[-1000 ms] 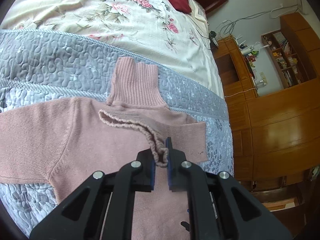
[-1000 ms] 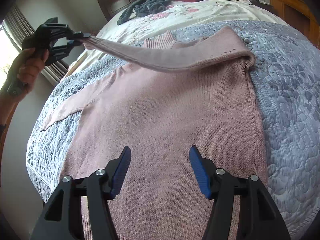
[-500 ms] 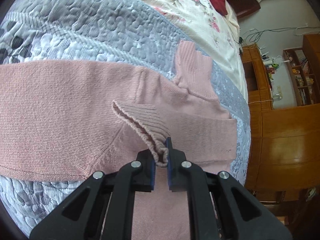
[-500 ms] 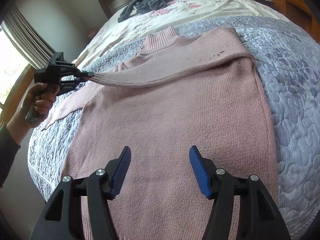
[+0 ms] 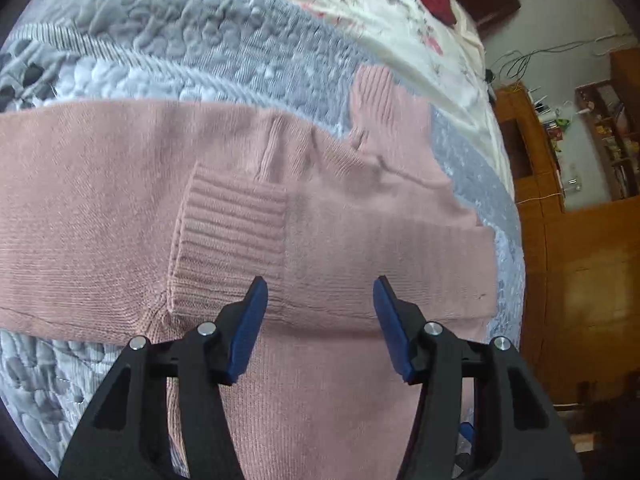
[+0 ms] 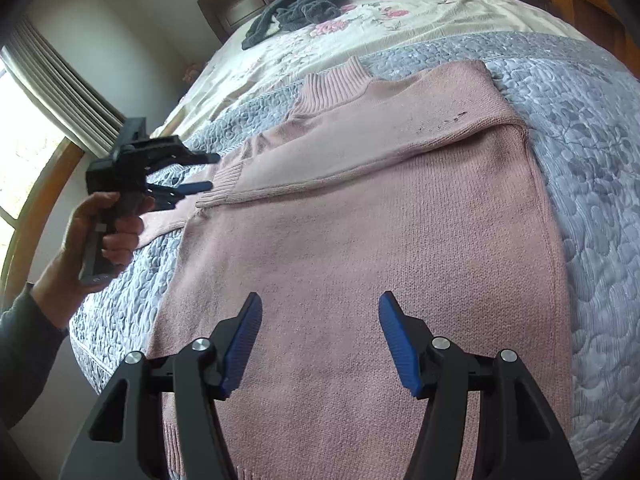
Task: Fold small clothes
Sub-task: 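Grasp the cuff of the other sleeve with the left tool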
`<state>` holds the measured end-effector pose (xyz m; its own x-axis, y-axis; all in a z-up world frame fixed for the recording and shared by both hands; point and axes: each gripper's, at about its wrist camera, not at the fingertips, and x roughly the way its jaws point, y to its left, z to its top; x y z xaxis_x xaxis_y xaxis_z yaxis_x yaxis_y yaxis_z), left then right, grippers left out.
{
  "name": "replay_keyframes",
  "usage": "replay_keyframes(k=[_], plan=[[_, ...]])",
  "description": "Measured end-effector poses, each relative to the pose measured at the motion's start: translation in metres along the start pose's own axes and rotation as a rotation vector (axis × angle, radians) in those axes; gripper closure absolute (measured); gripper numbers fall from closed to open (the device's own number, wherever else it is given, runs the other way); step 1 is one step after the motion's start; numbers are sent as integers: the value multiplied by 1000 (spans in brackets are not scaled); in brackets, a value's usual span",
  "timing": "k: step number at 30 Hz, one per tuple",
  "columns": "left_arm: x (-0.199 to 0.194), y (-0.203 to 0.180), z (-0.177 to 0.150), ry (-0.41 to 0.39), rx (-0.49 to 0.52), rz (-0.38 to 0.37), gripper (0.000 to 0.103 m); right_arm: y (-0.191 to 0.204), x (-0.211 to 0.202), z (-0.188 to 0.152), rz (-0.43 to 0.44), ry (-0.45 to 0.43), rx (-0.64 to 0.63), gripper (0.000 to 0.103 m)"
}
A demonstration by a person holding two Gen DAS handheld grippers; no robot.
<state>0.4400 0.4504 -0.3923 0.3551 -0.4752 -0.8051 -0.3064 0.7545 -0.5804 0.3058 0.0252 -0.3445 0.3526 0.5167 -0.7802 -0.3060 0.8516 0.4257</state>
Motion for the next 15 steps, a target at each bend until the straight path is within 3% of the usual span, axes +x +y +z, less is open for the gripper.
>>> replay_keyframes(k=[6, 10, 12, 14, 15], plan=[[16, 32, -2, 2, -56, -28, 65, 5, 4, 5, -17, 20, -28, 42], [-19, 54, 0, -64, -105, -31, 66, 21, 7, 16, 0, 33, -34, 40], [-57, 73, -3, -143, -148, -32, 53, 39, 7, 23, 17, 26, -62, 35], [-107, 99, -12, -254, -188, -46, 32, 62, 10, 31, 37, 26, -106, 35], [-133, 118, -20, -311, -221, -38, 29, 74, 12, 34, 44, 22, -127, 34]])
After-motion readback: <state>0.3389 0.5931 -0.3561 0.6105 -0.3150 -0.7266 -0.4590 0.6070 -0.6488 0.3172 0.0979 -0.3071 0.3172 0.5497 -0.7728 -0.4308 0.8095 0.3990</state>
